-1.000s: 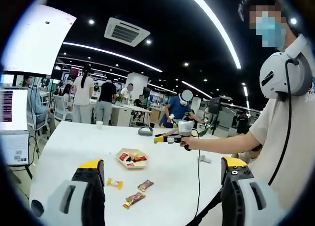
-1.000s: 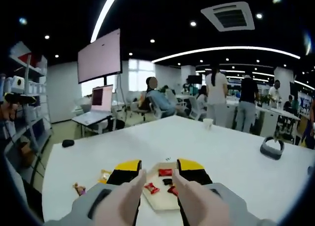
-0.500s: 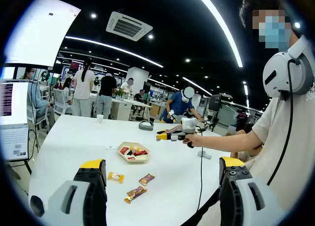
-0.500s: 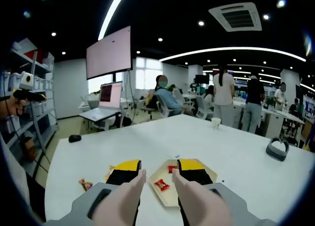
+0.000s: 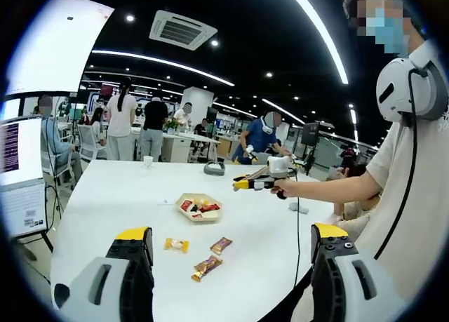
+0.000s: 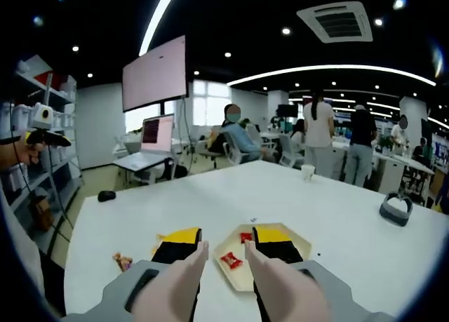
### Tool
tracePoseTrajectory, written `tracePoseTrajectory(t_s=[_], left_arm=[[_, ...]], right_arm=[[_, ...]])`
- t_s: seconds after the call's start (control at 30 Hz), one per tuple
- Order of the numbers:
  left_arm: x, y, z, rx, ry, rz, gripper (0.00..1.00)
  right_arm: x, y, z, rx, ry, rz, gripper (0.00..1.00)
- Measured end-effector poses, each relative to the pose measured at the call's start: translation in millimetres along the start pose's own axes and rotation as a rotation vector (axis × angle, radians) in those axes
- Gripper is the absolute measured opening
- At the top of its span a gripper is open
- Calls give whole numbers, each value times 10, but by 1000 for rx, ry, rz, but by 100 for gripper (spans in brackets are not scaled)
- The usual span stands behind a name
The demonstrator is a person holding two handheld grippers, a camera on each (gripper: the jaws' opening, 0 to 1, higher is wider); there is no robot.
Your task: Place the target food into the container with the food tongs after gripping and lifting it, then release it inside without dropping or visibly crushing the food.
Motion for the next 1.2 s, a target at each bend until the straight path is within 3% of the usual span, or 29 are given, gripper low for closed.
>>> tracePoseTrajectory(t_s=[0.13,0.23,0.33,0.57,0.7,0.83,0.97,1.1,1.2], left_arm=[[-116,23,-115,-44,-3,27,97],[-160,57,-92,-22,21,18,91],[-127,142,-94,13,25,-22,88],[-242,292,-51,41,39,-18,85],[-227,308,-16,57,36,-23,86],[-259,257,66,85,-26,43,94],[-231,238,73,63,-13,61,99],[-172,214,73,50,-22,27,97],[-193,134,96,27,-15,39,99]], right_arm=[[75,45,-68,-22,0,-6,28],[100,84,-200,-69,-17,-18,28],[170,129,-355,-127,-117,-49,28],[355,103,-373,-139,-59,-64,28],[425,42,-352,-124,-17,-69,28],[421,3,-479,-121,20,-70,28],[394,-8,-656,-156,6,-33,28],[449,38,-677,-154,15,-41,29],[463,68,-762,-174,16,-54,29]])
Point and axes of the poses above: the point that each gripper's makers call its tool centre point, and the gripper's own axes: y roughly forward along the fingers, z roughly to its right, x roughly out of its underside, the point moved 4 cm from there along -y, roughly backward along the fingers, and after that the axes turned 11 degrees about y, right-handed, at the moved point
